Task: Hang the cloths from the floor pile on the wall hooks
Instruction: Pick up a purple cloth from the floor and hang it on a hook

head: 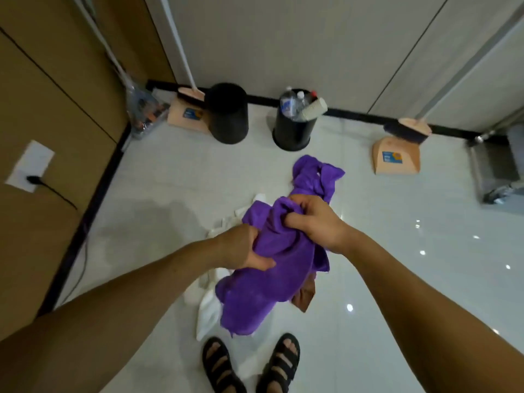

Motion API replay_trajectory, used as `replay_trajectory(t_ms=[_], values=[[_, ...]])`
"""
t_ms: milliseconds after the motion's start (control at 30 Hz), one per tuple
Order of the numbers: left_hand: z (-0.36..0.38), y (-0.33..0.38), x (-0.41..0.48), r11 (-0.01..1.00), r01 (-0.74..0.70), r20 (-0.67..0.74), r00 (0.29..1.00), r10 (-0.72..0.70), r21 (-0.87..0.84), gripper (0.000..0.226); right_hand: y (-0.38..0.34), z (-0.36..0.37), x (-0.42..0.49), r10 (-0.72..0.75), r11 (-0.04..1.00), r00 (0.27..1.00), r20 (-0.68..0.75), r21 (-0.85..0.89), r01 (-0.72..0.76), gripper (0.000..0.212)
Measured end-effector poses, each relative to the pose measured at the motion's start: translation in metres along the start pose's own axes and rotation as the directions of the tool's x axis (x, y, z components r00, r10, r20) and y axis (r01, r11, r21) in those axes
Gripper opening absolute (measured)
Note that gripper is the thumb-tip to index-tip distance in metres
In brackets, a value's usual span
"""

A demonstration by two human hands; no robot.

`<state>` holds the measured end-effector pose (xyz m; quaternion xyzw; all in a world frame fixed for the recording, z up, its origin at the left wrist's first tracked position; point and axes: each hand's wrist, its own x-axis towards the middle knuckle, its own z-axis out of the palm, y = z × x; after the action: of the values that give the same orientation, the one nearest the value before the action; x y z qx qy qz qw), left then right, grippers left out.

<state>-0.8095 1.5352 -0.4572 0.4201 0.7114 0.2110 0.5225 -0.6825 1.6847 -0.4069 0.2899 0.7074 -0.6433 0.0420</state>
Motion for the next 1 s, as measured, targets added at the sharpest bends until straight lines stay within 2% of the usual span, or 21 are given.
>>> replay_trajectory(t_ms=[67, 167, 233, 333, 400, 467, 533, 567, 633, 700, 767, 833, 867, 933, 1000], values=[[-0.031, 0.018, -0.039, 0.999, 0.027, -0.044, 0.999, -0.028, -0.030, 0.036, -0.054, -0.001, -0.009, -0.035, 0.986, 0.998, 0.056, -0.161, 0.044, 0.008], [-0.077, 0.042, -0.098, 0.998, 0.060, -0.115, 0.992, -0.056, 0.028, 0.034, -0.134, 0.003, -0.026, 0.008, 0.965, 0.977, 0.211, -0.256, 0.047, 0.034], [-0.104, 0.057, -0.136, 0.995, 0.101, -0.108, 0.989, -0.099, 0.016, 0.028, -0.181, 0.013, -0.037, 0.009, 0.926, 0.968, 0.249, -0.368, 0.086, 0.046], [-0.134, 0.081, -0.191, 0.977, 0.142, -0.131, 0.978, -0.164, -0.160, 0.034, -0.237, 0.032, -0.041, -0.219, 0.830, 0.972, 0.086, -0.507, 0.232, 0.035], [-0.150, 0.098, -0.224, 0.921, 0.070, -0.151, 0.979, -0.137, -0.383, 0.032, -0.268, 0.044, -0.039, -0.394, 0.747, 0.918, -0.044, -0.598, 0.292, 0.025], [-0.167, 0.113, -0.256, 0.793, -0.060, -0.167, 0.985, -0.053, -0.606, 0.033, -0.292, 0.055, -0.035, -0.529, 0.645, 0.837, -0.140, -0.706, 0.290, 0.025], [-0.182, 0.126, -0.283, 0.645, -0.170, -0.210, 0.978, 0.016, -0.745, 0.036, -0.308, 0.070, -0.033, -0.569, 0.627, 0.794, -0.215, -0.738, 0.249, 0.035], [-0.189, 0.132, -0.295, 0.587, -0.212, -0.239, 0.970, 0.033, -0.781, 0.037, -0.314, 0.078, -0.034, -0.538, 0.660, 0.803, -0.256, -0.721, 0.212, 0.043], [-0.201, 0.142, -0.317, 0.505, -0.295, -0.315, 0.948, 0.047, -0.811, 0.033, -0.318, 0.099, -0.035, -0.368, 0.755, 0.890, -0.268, -0.645, 0.118, 0.061], [-0.210, 0.151, -0.334, 0.460, -0.366, -0.402, 0.915, 0.021, -0.809, 0.031, -0.313, 0.121, -0.039, -0.111, 0.882, 0.984, -0.138, -0.470, 0.034, 0.065], [-0.218, 0.159, -0.348, 0.425, -0.437, -0.498, 0.867, -0.037, -0.792, 0.032, -0.301, 0.133, -0.043, 0.121, 0.970, 0.989, 0.086, -0.224, -0.099, 0.060], [-0.224, 0.162, -0.361, 0.408, -0.502, -0.580, 0.810, -0.086, -0.762, 0.027, -0.286, 0.132, -0.045, 0.240, 0.966, 0.947, 0.214, -0.145, -0.212, 0.056], [-0.225, 0.162, -0.367, 0.404, -0.525, -0.607, 0.788, -0.102, -0.749, 0.025, -0.283, 0.128, -0.045, 0.246, 0.966, 0.943, 0.226, -0.139, -0.219, 0.051], [-0.224, 0.157, -0.379, 0.412, -0.541, -0.635, 0.762, -0.129, -0.733, 0.020, -0.287, 0.125, -0.044, 0.156, 0.988, 0.963, 0.218, -0.054, -0.148, 0.039], [-0.220, 0.147, -0.390, 0.439, -0.526, -0.643, 0.747, -0.172, -0.729, 0.015, -0.298, 0.130, -0.047, 0.090, 0.977, 0.913, 0.399, 0.143, -0.158, 0.041]])
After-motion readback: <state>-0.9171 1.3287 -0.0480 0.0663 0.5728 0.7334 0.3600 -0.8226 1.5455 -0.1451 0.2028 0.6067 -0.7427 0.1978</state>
